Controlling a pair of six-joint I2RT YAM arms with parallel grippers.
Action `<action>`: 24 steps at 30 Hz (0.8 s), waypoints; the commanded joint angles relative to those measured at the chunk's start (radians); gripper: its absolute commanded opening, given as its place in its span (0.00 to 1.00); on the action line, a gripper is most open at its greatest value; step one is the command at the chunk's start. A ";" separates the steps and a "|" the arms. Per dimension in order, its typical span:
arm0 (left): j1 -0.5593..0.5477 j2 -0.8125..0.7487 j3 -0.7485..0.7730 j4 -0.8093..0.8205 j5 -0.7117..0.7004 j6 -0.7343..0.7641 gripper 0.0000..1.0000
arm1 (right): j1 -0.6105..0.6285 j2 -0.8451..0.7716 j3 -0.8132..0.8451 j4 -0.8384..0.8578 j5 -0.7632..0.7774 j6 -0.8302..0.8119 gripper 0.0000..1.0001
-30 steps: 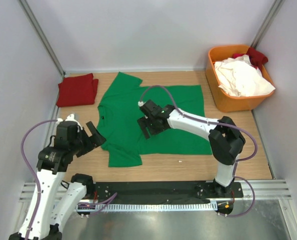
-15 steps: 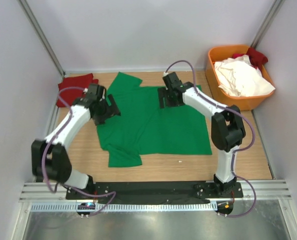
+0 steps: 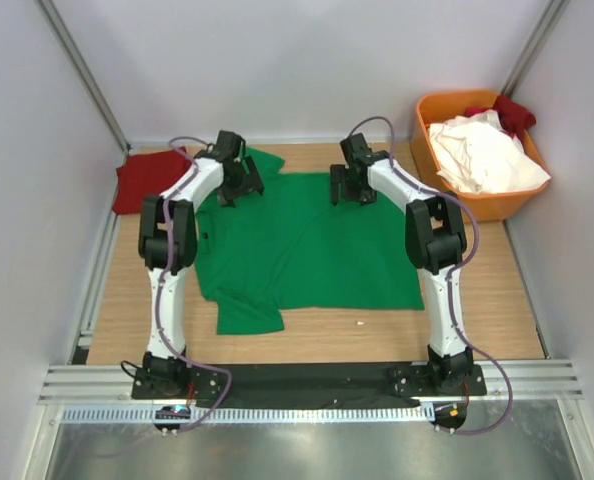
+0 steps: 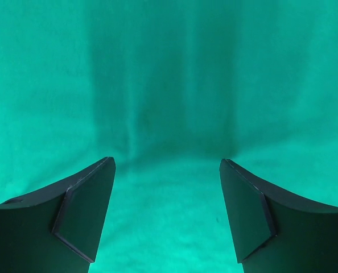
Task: Fold and stack the t-shirts
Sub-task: Flatten the tshirt out
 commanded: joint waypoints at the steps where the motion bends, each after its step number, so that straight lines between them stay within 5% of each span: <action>1: -0.001 0.087 0.133 -0.066 -0.005 0.046 0.87 | -0.017 0.051 0.086 -0.010 -0.015 0.005 0.80; 9: 0.008 0.354 0.604 -0.277 -0.060 0.110 0.88 | -0.077 0.255 0.371 -0.080 -0.053 0.009 0.80; 16: 0.032 0.374 0.684 -0.223 0.015 0.142 0.91 | -0.099 0.309 0.505 -0.111 -0.110 0.019 0.81; 24: 0.025 0.089 0.649 -0.247 0.050 0.153 0.96 | -0.064 0.029 0.315 -0.076 -0.159 0.030 0.80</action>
